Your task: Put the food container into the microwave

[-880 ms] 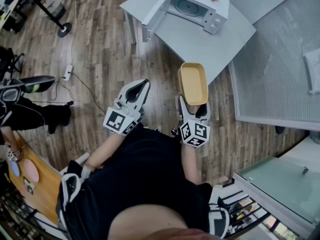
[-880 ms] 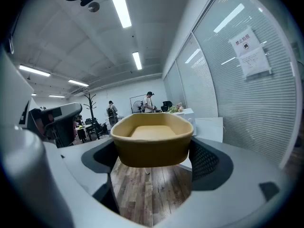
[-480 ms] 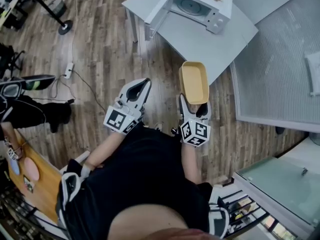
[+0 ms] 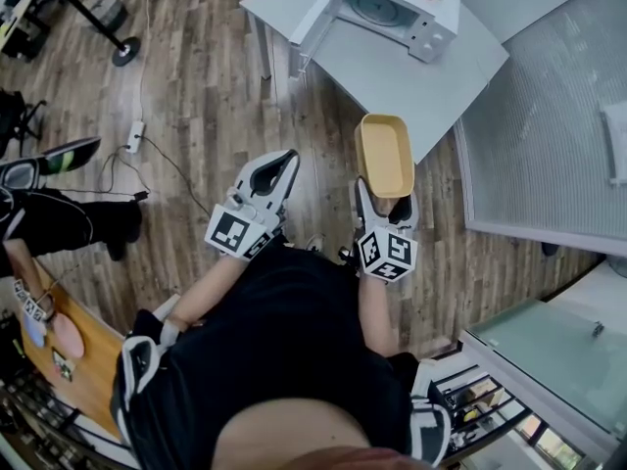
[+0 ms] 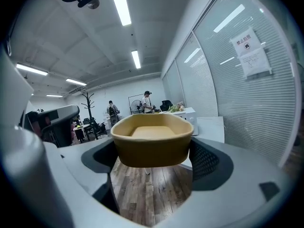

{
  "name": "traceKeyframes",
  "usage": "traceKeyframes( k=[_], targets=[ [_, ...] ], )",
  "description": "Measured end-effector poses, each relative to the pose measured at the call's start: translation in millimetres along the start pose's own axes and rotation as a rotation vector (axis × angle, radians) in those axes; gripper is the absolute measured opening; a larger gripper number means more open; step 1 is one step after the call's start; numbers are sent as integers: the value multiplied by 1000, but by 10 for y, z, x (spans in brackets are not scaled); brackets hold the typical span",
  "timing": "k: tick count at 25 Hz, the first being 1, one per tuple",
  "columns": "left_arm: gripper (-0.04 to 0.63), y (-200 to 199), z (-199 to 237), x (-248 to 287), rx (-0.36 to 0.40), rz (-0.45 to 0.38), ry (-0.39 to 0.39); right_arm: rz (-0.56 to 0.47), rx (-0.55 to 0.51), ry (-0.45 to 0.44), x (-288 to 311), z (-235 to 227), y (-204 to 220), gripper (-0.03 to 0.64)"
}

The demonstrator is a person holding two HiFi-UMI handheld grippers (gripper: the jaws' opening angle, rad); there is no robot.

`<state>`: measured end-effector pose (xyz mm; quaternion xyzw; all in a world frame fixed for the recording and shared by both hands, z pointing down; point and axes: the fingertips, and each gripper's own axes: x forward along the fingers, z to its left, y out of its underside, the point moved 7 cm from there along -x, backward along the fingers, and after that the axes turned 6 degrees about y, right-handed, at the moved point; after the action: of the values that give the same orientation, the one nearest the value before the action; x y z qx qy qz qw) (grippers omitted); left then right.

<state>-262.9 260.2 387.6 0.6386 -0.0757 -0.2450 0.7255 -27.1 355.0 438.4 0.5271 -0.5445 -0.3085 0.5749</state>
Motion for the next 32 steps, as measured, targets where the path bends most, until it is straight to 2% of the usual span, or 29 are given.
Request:
traceKeyframes(
  k=[10,16,22,28,32],
  targets=[
    [25,176,415,20,-31,31,60,-10,29,38,381,221,54,483],
    [25,281,598,306,-41,28,60,-23,37,33,794,105,3,483],
    [25,479,930,1114,-24,35,4,-23,23,8,1657,-389,-256,483],
    [25,535,1192,2140,-45,6,-39,6,-37,-51,2554,-921,-677,483],
    [25,574,1333,2616,-17,0,-92,27,-61,-102,3081,-1186,-820,483]
  ],
)
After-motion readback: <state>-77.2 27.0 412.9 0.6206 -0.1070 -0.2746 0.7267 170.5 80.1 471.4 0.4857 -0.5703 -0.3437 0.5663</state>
